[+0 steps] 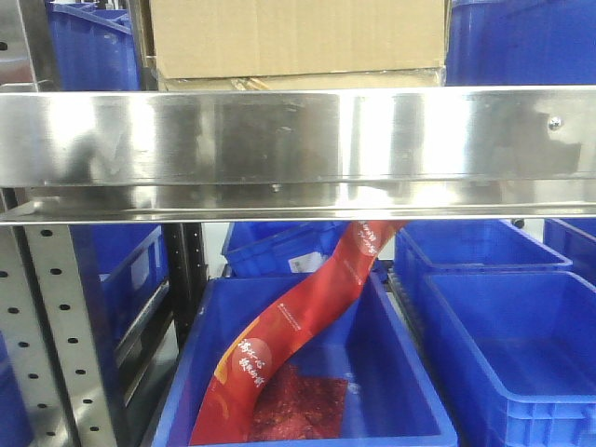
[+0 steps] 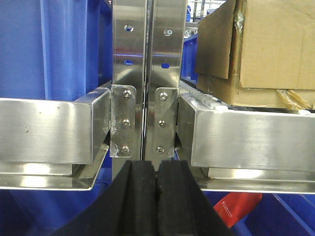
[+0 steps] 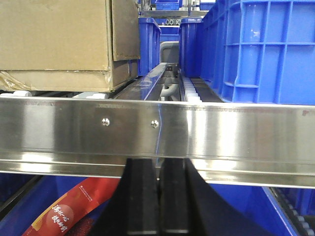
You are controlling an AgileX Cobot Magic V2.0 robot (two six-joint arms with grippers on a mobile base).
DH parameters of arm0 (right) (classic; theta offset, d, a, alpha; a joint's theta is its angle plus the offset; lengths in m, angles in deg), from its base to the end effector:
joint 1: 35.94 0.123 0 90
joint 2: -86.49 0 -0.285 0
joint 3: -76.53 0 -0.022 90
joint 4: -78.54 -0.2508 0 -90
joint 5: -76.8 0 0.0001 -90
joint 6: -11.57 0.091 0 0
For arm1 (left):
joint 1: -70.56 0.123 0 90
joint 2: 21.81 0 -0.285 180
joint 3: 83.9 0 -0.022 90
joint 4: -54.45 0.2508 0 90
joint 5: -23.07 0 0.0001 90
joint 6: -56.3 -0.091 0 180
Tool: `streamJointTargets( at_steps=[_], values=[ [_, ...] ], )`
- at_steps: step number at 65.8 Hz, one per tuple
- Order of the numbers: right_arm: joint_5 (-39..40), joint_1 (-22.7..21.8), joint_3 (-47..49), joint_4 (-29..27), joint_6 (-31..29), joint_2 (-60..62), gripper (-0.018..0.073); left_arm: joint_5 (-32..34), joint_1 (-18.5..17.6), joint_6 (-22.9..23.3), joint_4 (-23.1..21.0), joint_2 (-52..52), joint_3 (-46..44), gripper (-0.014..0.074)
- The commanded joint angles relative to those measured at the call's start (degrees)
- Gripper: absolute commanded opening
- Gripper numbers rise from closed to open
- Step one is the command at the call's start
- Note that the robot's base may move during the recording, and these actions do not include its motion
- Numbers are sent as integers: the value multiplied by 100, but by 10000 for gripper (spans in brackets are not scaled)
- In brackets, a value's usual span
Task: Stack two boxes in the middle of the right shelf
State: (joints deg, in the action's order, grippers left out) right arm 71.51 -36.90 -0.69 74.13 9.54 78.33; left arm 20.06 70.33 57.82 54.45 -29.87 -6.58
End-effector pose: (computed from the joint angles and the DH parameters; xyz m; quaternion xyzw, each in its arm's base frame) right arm 0.0571 -0.0003 0.2044 0.0181 0.7109 0.0111 0.7030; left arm 0.0570 -0.0002 0.2075 -0.0078 0.6971 -0.0109 0.7169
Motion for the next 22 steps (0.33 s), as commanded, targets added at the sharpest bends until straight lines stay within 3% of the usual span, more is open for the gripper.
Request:
streamJointTargets(
  at_steps=[1, 22],
  values=[
    [115, -21, 0, -27, -9, 37, -163, 128, 11, -9, 0, 27, -11, -111],
    [115, -21, 0, -27, -9, 37, -163, 128, 11, -9, 0, 27, -11, -111]
  ],
)
